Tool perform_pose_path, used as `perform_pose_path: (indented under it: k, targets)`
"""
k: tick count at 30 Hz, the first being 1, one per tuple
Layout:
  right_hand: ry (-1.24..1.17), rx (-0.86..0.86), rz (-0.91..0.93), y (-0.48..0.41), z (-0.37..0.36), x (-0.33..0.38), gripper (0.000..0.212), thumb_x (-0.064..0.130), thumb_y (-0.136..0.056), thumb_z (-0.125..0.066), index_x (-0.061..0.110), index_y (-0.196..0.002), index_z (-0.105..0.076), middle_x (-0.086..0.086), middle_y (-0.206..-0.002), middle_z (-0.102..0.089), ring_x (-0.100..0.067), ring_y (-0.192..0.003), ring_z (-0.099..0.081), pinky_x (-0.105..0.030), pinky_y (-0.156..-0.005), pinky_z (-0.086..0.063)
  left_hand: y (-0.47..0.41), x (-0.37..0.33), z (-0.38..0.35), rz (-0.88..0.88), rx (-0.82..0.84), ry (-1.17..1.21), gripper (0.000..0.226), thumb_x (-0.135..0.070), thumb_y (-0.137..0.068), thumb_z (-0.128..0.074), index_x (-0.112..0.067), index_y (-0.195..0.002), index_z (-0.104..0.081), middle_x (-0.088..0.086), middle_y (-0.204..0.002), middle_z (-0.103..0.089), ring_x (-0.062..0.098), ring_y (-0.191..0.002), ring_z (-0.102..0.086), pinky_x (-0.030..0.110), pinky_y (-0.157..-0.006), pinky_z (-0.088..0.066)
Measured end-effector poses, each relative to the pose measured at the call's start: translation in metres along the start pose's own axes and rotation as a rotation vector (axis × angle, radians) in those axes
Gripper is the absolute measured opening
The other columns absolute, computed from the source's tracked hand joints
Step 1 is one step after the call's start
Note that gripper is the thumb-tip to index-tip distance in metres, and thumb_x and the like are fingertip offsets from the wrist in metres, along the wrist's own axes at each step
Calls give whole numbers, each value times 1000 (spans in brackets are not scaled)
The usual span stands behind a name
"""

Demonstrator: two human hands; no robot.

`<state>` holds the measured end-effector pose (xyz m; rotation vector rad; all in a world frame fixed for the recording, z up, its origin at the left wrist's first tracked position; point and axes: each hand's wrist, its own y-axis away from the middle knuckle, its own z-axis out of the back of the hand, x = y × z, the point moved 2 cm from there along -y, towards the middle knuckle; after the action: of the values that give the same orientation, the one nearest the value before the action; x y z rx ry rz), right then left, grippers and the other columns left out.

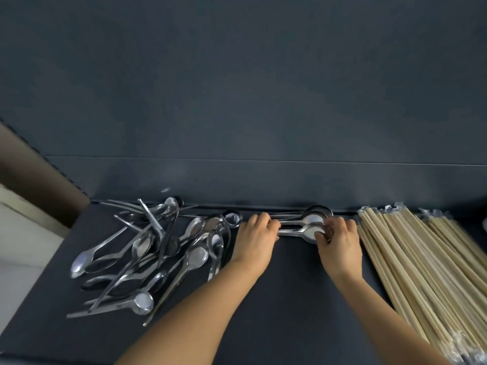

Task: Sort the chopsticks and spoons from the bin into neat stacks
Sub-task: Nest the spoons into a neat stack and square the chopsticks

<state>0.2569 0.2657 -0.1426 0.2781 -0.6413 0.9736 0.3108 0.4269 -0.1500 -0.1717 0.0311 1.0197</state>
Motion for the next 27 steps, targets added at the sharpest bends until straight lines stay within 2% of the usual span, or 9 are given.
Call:
perform_pose_path:
  k: [3, 6, 9, 11, 13, 15, 17, 21, 27]
  targets:
    - [20, -125, 65, 7, 3, 11, 29, 4, -79, -67, 5, -107, -60, -19, -107, -48, -39, -100, -46, -44, -81, -42, 10, 7, 10, 27, -11, 11, 34, -28, -52, -90, -22, -79, -69, -4, -79, -59, 19, -68, -58, 29, -55, -50]
    - [-7, -186, 179, 22, 0, 35, 29, 0, -77, -67, 6, -105, -62, -18, -104, -49, -36, -97, -45, -44, -80, -43, 29, 19, 29, 45, -51, 48, 33, -29, -52, -90, -23, -78, -70, -4, -81, -60, 19, -72, -60, 30, -59, -52]
    - [-60, -31, 283, 42, -16, 66, 30, 5, -80, -68, 9, -109, -61, -9, -108, -49, -30, -99, -51, -33, -72, -41, 54, 41, 48, 106, -73, 76, 30, -29, -58, -87, -24, -83, -71, -4, -86, -61, 21, -81, -62, 35, -72, -54]
    - [-69, 137, 309, 54, -34, 86, 34, 17, -85, -67, 13, -117, -57, -3, -115, -47, -24, -105, -51, -28, -72, -38, 75, 58, 63, 187, -61, 99, 26, -30, -74, -76, -25, -99, -68, -5, -98, -59, 21, -95, -58, 36, -81, -51]
    - [-45, 270, 314, 66, -52, 103, 45, 28, -86, -66, 17, -126, -50, -2, -123, -43, -22, -113, -48, -30, -77, -41, 96, 76, 73, 249, -23, 75, 31, -36, -89, -60, -28, -118, -59, -7, -117, -53, 18, -112, -48, 33, -92, -43]
    - [-22, 358, 288, 73, -67, 116, 54, 34, -86, -64, 19, -133, -42, -4, -127, -41, -23, -120, -43, -33, -85, -42, 116, 93, 79, 288, -20, 44, 39, -40, -92, -53, -29, -129, -50, -9, -125, -48, 15, -119, -42, 30, -99, -37]
    - [-33, 397, 243, 78, -76, 126, 54, 34, -88, -62, 20, -134, -38, -5, -126, -41, -25, -119, -43, -34, -87, -41, 131, 108, 80, 326, 7, 24, 43, -43, -92, -52, -30, -132, -46, -9, -127, -47, 16, -123, -39, 30, -102, -33]
    - [-79, 381, 121, 80, -88, 136, 46, 28, -88, -62, 12, -125, -41, -8, -121, -47, -28, -112, -48, -32, -84, -38, 140, 123, 78, 340, 58, -33, 45, -46, -91, -51, -28, -132, -46, -6, -130, -46, 21, -127, -35, 35, -104, -33]
    - [-154, 393, -49, 77, -93, 134, 36, 13, -85, -64, 7, -115, -44, -8, -107, -62, -22, -91, -53, -27, -72, -36, 125, 124, 69, 271, 63, -74, 41, -42, -89, -57, -21, -125, -54, -3, -122, -47, 21, -118, -39, 38, -102, -29]
